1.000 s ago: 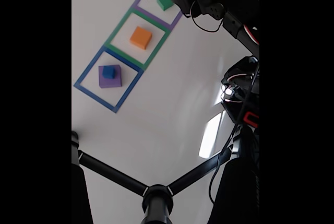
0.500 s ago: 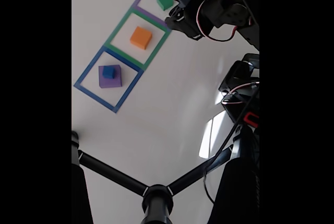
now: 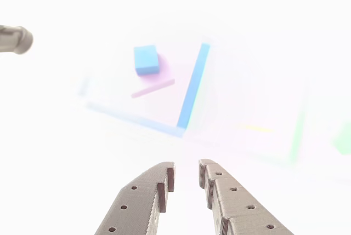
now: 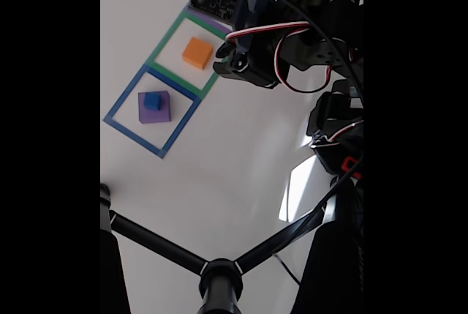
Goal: Tower of hanoi
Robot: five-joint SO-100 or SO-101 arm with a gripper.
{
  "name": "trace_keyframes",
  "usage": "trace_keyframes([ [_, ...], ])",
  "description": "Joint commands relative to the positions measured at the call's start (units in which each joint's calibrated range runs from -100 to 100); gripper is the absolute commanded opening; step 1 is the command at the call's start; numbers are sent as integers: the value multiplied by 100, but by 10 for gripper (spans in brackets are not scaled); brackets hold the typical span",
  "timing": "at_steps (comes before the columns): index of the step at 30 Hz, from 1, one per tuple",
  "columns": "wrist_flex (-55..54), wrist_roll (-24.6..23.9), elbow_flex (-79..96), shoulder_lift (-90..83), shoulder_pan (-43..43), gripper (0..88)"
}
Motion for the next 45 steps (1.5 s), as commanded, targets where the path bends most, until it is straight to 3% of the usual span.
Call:
trace_keyframes([
  [1,-2,59,-263,-167,-231,1],
  [7,-488,59,182,-134,-442,18],
  [12,-1686,59,1101,-118,-461,141],
  [16,-3500,59,2437,-118,-423,221],
  [21,-6577,59,4346,253,-298,280],
  [24,-7435,59,4728,617,-289,318],
  [40,-11192,59,5519,3079,9,361],
  [45,-11799,59,5382,3725,-39,356],
])
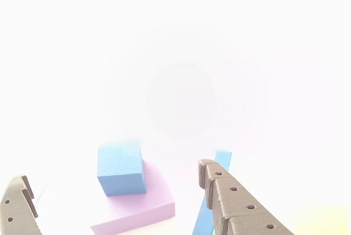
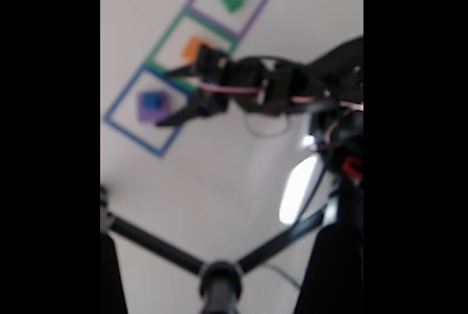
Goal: Tower of hanoi
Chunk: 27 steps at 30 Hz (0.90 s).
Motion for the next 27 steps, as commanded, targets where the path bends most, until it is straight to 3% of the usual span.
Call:
trace_keyframes([
  [1,-572,59,-215,368,-83,355],
  [11,-1390,59,-596,1418,-217,348],
  [27,-1690,59,-1560,2540,-390,335],
])
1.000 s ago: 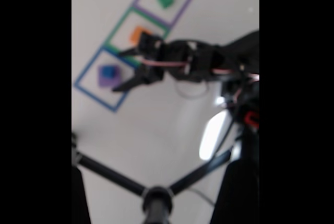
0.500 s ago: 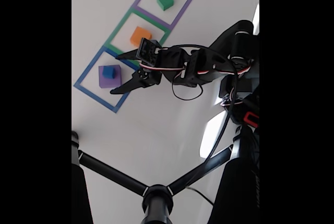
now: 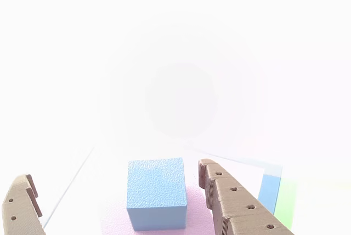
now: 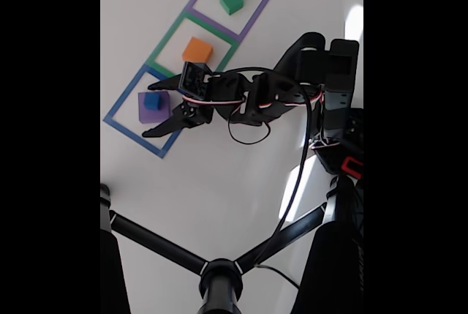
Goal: Tower of hanoi
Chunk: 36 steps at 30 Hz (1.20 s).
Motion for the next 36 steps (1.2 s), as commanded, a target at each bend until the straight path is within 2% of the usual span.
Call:
trace_keyframes([
  [1,-141,59,-308,57,-38,335],
  [21,-222,59,-35,41,-28,292],
  [28,-222,59,-17,49,-47,245],
  [36,-222,59,20,49,-86,149],
])
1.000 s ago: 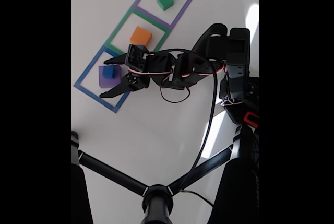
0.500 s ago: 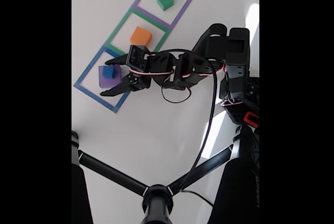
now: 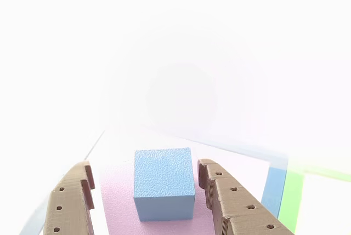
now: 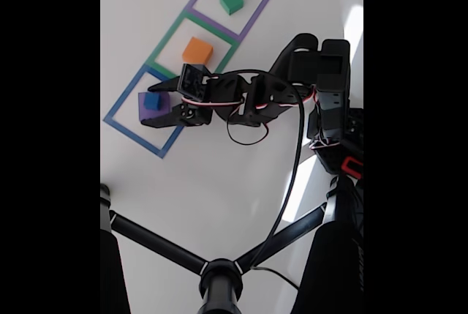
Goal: Tower of hanoi
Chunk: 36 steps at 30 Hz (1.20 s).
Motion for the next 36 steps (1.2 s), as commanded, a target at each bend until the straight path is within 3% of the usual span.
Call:
trace_keyframes([
  [1,-134,59,29,-78,-63,138],
  [10,-134,59,47,-78,-53,67],
  [26,-53,59,129,-352,-53,36],
  [36,2271,59,38,-2460,-63,31],
])
